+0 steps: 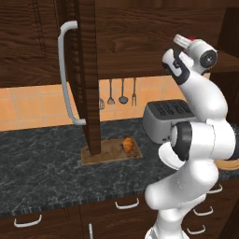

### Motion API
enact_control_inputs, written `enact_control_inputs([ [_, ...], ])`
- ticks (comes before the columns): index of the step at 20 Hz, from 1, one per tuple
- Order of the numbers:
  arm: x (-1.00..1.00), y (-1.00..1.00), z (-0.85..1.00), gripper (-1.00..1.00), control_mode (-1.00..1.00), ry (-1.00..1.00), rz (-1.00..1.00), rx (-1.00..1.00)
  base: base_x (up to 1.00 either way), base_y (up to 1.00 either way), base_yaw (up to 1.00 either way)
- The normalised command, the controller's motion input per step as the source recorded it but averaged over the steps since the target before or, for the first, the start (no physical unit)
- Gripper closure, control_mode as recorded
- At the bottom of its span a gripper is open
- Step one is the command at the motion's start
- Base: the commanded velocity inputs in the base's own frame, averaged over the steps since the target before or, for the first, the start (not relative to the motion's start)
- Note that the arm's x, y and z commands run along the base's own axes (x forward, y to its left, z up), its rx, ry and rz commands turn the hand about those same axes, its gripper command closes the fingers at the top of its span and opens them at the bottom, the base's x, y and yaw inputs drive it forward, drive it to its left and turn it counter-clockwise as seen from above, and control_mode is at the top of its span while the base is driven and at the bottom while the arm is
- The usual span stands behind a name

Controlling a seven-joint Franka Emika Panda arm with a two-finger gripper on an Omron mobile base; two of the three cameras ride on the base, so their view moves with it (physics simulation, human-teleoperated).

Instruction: From the different types of pastries on the counter, select a croissant and place it on the cutting board. Then retrieve a jar of jam from the cabinet and place it alongside the croissant on the cutting board.

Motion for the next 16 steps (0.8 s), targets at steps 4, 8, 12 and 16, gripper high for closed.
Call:
enact_control_inputs([
  [4,-1.00,0.02,0.39,1.00,-1.00,-0.26,0.06,0.00,0.00,0.00,0.00],
  [8,-1.00,0.04,0.30,1.00,-1.00,-0.14,0.07,0.00,0.00,0.00,0.00],
  [12,-1.00,0.08,0.20,1.00,-1.00,-0.08,0.06,0.00,0.00,0.00,0.00],
  [16,-1.00,0.26,0.14,1.00,-1.00,-0.04,0.06,-0.01,0.00,0.00,0.00],
])
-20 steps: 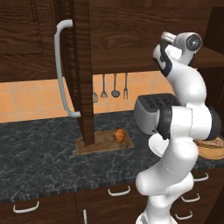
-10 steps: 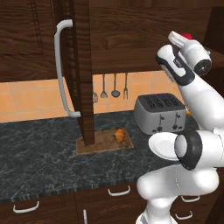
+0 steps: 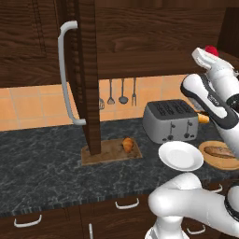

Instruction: From the different types of pastries on the counter, select a croissant and place it on the cutting board. Then retrieve a jar of jam from the cabinet and place it alongside the croissant on the cutting board.

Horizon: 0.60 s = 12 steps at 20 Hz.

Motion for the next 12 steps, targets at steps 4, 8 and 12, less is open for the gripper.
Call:
enact_control_inputs([
  [4,-0.78,0.99,0.04,1.00,-1.00,-0.02,0.05,-0.11,0.00,0.00,0.00],
  [8,-0.20,0.83,0.00,1.00,-1.00,0.11,0.09,-0.16,0.00,0.00,0.00],
  [12,-0.51,0.46,0.00,1.00,-1.00,0.09,0.09,-0.08,0.00,0.00,0.00],
])
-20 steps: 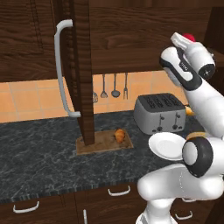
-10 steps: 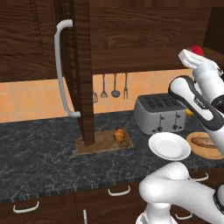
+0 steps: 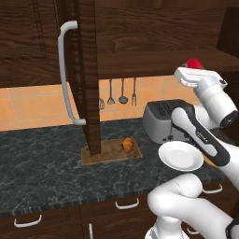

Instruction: From the different types of pastries on the counter, select a croissant and place it on the cutting board. Then retrieve a jar of jam from the cabinet and place it alongside the croissant on the cutting board.

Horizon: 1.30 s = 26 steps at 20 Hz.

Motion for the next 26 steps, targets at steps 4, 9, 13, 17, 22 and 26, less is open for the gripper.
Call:
enact_control_inputs([
  [4,-0.83,0.36,-0.08,1.00,-1.00,0.07,0.14,-0.06,0.00,0.00,0.00],
  [9,-1.00,0.02,-0.16,1.00,-1.00,0.09,0.09,0.00,0.00,0.00,0.00],
  [13,-0.98,0.06,-0.22,1.00,-1.00,0.17,0.05,0.00,0.00,0.00,0.00],
  [17,-0.93,0.26,-0.26,1.00,-1.00,0.21,0.05,0.00,0.00,0.00,0.00],
  [22,-1.00,0.19,-0.29,1.00,-1.00,0.10,0.07,-0.01,0.00,0.00,0.00],
  [26,-0.44,0.49,-0.65,1.00,-1.00,0.14,0.12,-0.09,0.00,0.00,0.00],
])
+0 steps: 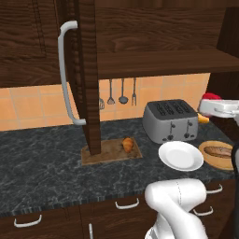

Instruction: From the different types of pastries on the counter, select a croissant and place it on the cutting board. Then retrieve a jar of jam from the cabinet and place it alongside the croissant on the cutting board.

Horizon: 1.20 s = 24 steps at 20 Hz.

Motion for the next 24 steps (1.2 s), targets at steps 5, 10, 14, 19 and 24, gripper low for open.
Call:
enact_control_inputs([
  [5,-0.02,0.69,-0.97,1.00,-1.00,0.13,0.05,-0.07,0.00,0.00,0.00],
  [10,0.00,0.57,-0.99,1.00,-1.00,0.09,0.00,0.00,0.00,0.00,0.00],
  [14,0.04,0.40,-0.89,1.00,-1.00,0.04,0.00,0.00,0.00,0.00,0.00],
  [19,0.28,0.37,-0.98,1.00,-1.00,0.00,0.00,0.04,0.00,0.00,0.00],
  [24,0.13,0.34,-0.81,1.00,-1.00,-0.12,-0.03,0.19,0.00,0.00,0.00],
])
